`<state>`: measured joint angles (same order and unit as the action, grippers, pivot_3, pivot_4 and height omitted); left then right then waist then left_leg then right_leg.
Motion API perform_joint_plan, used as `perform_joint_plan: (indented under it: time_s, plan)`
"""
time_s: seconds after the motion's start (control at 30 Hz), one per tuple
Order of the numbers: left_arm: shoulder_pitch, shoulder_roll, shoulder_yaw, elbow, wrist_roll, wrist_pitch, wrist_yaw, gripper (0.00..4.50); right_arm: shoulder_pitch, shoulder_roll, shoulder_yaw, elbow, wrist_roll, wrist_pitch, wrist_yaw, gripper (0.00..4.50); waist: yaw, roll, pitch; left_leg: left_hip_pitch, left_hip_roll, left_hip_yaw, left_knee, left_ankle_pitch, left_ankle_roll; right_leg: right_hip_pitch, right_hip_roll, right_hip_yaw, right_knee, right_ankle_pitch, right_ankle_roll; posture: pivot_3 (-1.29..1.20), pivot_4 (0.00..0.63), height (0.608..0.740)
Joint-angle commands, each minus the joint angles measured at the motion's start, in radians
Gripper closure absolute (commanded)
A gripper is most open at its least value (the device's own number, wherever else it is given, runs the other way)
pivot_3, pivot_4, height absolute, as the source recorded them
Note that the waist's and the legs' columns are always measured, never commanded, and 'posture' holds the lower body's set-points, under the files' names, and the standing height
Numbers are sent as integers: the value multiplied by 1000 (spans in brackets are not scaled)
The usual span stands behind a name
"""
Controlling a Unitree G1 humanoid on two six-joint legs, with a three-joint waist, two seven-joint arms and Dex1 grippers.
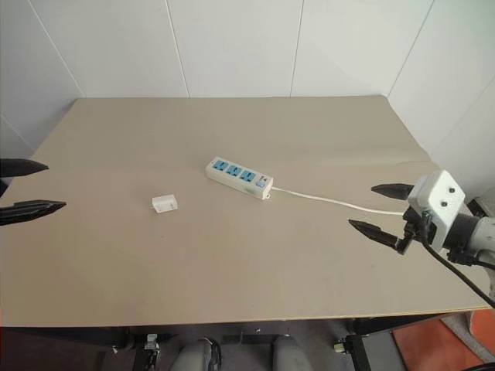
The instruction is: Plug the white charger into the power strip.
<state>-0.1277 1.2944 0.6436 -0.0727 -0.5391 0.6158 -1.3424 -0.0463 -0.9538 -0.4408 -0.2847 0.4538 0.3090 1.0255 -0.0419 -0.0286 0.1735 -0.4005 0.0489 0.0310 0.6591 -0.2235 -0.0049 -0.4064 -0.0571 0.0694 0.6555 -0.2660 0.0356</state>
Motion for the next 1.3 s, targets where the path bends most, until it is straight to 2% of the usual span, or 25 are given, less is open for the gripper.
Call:
perform_joint_plan:
  time_s: [0.03,0.33,0.43,0.5,0.63,0.73,0.87,0.97,1.1,1.23,1.3]
  plan:
    - [-33,19,-7,14,-2,-23,2,0,14,-1,-31,-34,18,7,-8,34,0,0,0,0,0,0,0,0,0,0,0,0,0,0,0,0,150,740]
    - [-82,4,-73,29,5,-44,25,0,10,0,-34,-30,18,-3,-14,34,-2,0,0,0,0,0,0,0,0,0,0,0,0,0,0,0,150,740]
    - [-92,-6,-82,4,-11,-34,40,0,-39,40,29,-7,20,-11,-29,34,-3,-1,0,0,0,0,0,0,0,0,0,0,0,0,0,0,150,740]
    - [-133,-25,-124,-24,-38,-22,61,0,-135,109,137,59,-7,-30,-34,34,-4,-3,-2,1,0,0,0,0,0,0,0,0,1,0,0,0,150,740]
    - [-240,-73,-259,-34,-23,-50,89,0,-368,249,340,322,-137,-148,-28,34,-4,-4,-2,2,0,0,1,0,0,1,1,0,2,1,0,0,150,740]
    - [-325,-113,-396,-28,40,-98,95,0,-589,366,451,666,-259,-287,-53,34,-5,-4,-2,1,0,0,1,0,0,0,1,1,2,1,0,0,150,740]
    - [-419,-178,-533,-38,91,-110,105,0,-834,478,507,1106,-357,-443,-83,34,-3,-3,-2,-4,0,-1,1,0,0,-4,2,0,2,1,-1,0,150,740]
    - [-434,-201,-613,-75,133,-104,110,0,-963,520,539,1342,-431,-509,-125,34,-3,-3,-2,-14,-1,-1,1,0,0,-14,1,0,5,1,-1,0,150,740]
    - [-411,-232,-646,-129,139,-93,123,0,-1046,547,557,1503,-492,-543,-143,34,-4,-3,-2,-18,-1,-1,1,0,-1,-18,0,0,6,1,-1,0,150,740]
    - [-389,-256,-649,-190,142,-56,162,0,-1077,558,560,1570,-534,-522,-153,34,-5,-3,-2,-20,-1,-1,1,0,-1,-18,0,0,5,1,-1,0,150,740]
    - [-366,-259,-644,-223,140,-43,180,0,-1088,562,548,1584,-532,-498,-127,397,-8,-3,-2,-19,-1,-1,1,0,-1,-18,0,0,7,1,-1,0,150,740]
